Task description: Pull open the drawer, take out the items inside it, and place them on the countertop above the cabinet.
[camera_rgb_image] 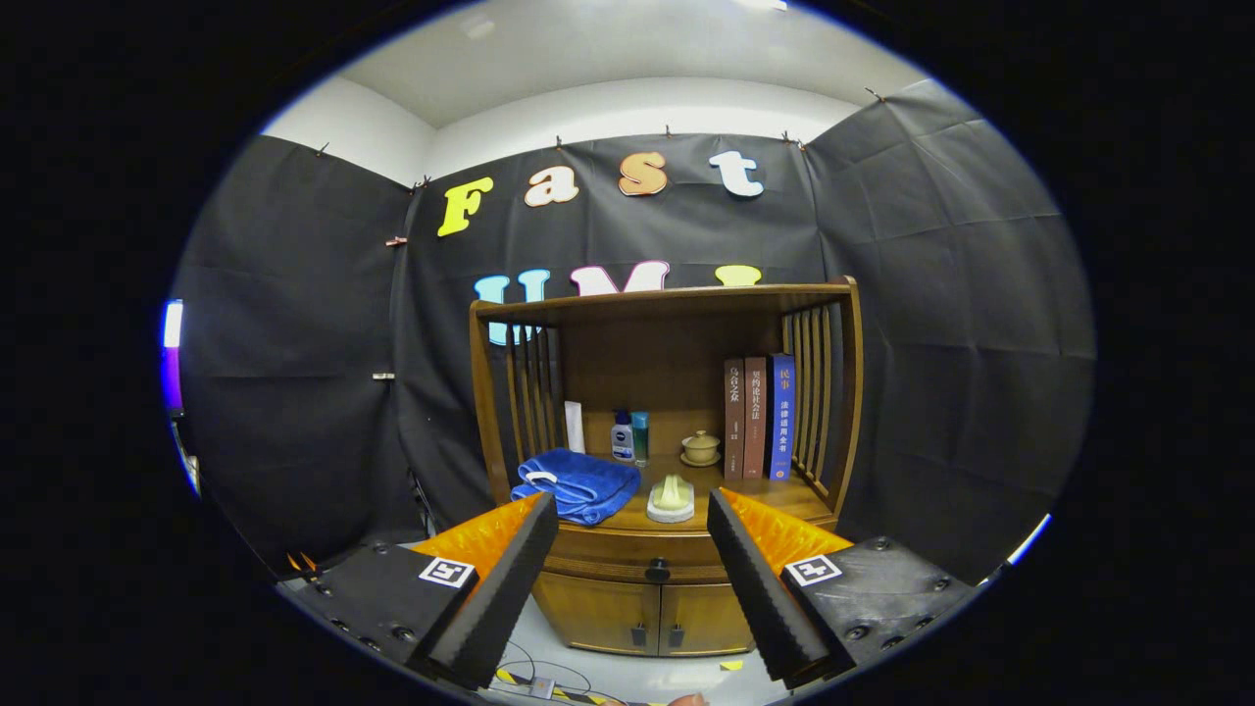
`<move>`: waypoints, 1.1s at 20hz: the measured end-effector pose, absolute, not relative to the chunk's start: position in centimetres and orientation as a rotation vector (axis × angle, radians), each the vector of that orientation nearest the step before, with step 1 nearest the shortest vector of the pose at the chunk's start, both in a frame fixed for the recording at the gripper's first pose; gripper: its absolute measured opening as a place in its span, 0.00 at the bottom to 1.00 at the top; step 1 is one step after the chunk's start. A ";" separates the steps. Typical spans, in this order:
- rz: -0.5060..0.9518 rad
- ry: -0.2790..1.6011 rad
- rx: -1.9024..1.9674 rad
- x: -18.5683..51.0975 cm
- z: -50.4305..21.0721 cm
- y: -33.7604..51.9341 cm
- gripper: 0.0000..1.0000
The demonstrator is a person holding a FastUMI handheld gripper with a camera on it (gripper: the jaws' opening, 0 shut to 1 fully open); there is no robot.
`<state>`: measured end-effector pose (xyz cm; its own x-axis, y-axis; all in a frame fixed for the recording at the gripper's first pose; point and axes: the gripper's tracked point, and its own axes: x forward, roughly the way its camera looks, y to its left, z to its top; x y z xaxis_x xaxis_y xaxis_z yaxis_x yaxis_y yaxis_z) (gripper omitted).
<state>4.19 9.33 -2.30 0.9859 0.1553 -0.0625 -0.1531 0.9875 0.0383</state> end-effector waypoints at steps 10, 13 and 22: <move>0.166 0.057 0.016 4.2 -2.3 9.7 0.99; 0.168 0.056 0.019 4.2 -2.2 9.8 0.99; 0.166 0.053 0.017 4.4 -2.2 9.7 0.99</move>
<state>4.36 9.73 -2.20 0.9848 0.1661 -0.0512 -0.1652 0.9860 0.0209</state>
